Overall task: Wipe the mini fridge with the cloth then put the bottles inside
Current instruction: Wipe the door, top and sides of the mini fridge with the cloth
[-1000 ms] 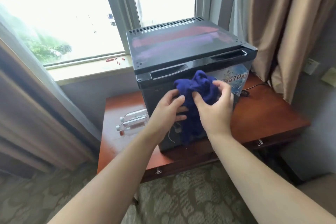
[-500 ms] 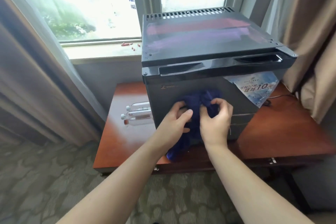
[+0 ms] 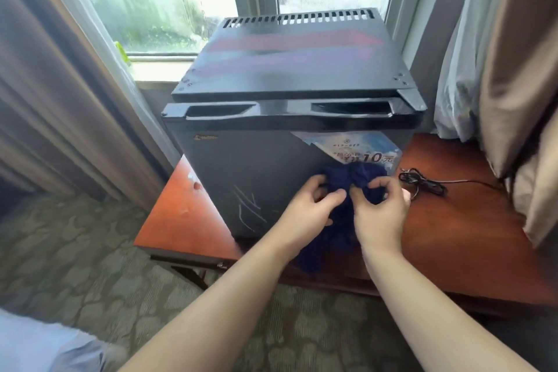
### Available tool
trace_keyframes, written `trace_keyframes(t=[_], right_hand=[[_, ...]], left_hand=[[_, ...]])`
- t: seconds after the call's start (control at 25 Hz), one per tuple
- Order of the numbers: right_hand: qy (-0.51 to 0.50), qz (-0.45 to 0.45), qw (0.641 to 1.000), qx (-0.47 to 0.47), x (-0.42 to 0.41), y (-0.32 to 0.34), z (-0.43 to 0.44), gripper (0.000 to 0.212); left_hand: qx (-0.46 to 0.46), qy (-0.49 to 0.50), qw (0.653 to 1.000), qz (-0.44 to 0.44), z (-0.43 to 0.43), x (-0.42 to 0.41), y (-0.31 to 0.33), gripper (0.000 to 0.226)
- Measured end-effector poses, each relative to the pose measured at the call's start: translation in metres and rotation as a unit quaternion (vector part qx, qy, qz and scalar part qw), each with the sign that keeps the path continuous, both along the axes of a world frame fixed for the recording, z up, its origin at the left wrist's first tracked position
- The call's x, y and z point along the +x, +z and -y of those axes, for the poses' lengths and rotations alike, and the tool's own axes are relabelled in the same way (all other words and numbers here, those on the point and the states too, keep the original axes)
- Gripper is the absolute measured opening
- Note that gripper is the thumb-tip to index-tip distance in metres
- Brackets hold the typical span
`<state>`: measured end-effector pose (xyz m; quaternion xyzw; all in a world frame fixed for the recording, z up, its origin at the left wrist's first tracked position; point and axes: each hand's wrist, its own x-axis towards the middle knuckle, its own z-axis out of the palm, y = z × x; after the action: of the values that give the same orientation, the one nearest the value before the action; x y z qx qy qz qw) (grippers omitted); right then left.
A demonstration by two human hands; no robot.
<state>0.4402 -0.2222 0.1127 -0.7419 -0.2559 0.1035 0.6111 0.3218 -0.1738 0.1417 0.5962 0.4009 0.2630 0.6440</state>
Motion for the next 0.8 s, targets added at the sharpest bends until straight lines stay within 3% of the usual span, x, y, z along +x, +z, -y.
trace_keyframes(t=[0.24, 0.44, 0.56, 0.8], right_hand=[[0.009, -0.018, 1.0, 0.02, -0.012, 0.016, -0.002, 0.026], [0.027, 0.024, 0.997, 0.067, -0.089, 0.047, -0.042, 0.026], [0.035, 0.001, 0.995, 0.089, -0.135, 0.067, -0.071, 0.024], [0.057, -0.049, 0.994, 0.077, -0.208, 0.061, -0.106, 0.022]], left_hand=[[-0.022, 0.039, 0.999, 0.024, -0.004, -0.001, 0.001, 0.02], [0.073, 0.122, 0.985, 0.093, -0.039, -0.073, 0.013, 0.016], [0.134, 0.142, 0.975, 0.106, -0.065, -0.118, 0.035, 0.013], [0.117, 0.136, 0.98, 0.083, -0.098, -0.193, 0.028, 0.012]])
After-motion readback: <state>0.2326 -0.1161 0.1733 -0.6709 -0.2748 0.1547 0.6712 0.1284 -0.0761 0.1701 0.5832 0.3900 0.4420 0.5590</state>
